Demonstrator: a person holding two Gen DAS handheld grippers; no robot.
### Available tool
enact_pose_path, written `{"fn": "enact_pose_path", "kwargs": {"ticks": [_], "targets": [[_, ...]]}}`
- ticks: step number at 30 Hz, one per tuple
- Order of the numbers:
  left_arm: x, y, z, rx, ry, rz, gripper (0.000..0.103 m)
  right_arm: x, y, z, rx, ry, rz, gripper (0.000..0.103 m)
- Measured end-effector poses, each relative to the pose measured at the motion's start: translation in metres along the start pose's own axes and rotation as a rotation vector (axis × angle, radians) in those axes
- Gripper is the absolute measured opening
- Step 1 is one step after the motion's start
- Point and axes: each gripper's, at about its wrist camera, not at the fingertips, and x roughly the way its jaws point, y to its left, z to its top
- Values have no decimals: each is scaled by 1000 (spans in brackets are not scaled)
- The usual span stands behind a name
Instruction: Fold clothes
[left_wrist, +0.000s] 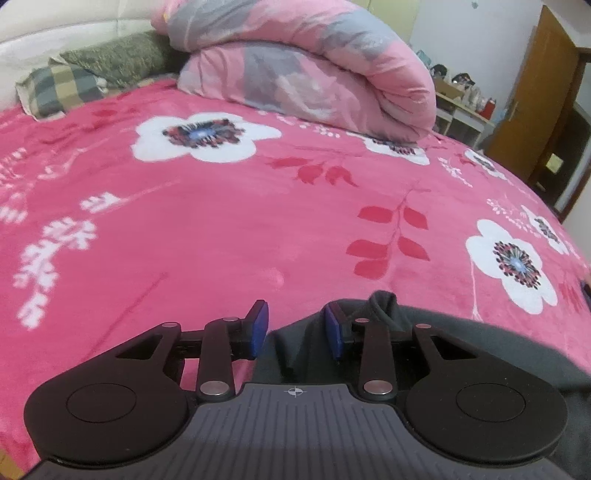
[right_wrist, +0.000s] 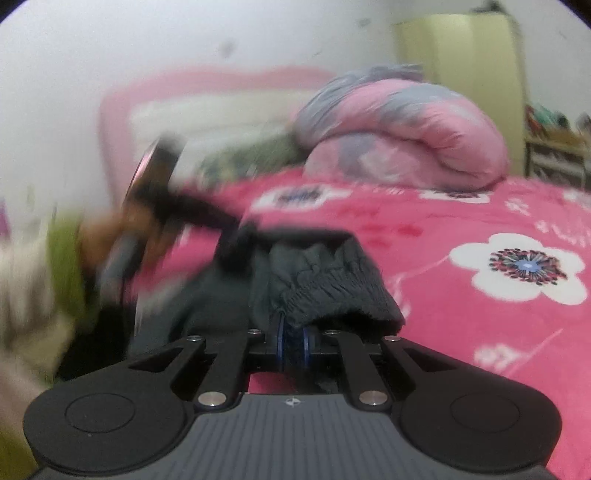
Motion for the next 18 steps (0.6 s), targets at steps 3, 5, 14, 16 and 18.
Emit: {"fn": "enact_pose_path", "kwargs": {"ticks": [3, 5, 14, 16, 18], "targets": [[-17, -4, 4, 15, -48, 22, 37, 1, 32, -18, -108, 70, -15, 9], [-32, -9, 5, 28, -85, 22, 40, 3, 39, -26, -120, 95, -27, 10], [-94, -104, -45, 340, 73, -427, 57, -29, 8, -44, 208, -25, -85, 15], [-96, -130, -68, 418, 142, -498, 57, -45, -4, -52, 297, -65, -128, 17], [-94, -154, -91, 508, 176, -495, 57, -59, -16, -61, 381, -93, -178, 18]]}}
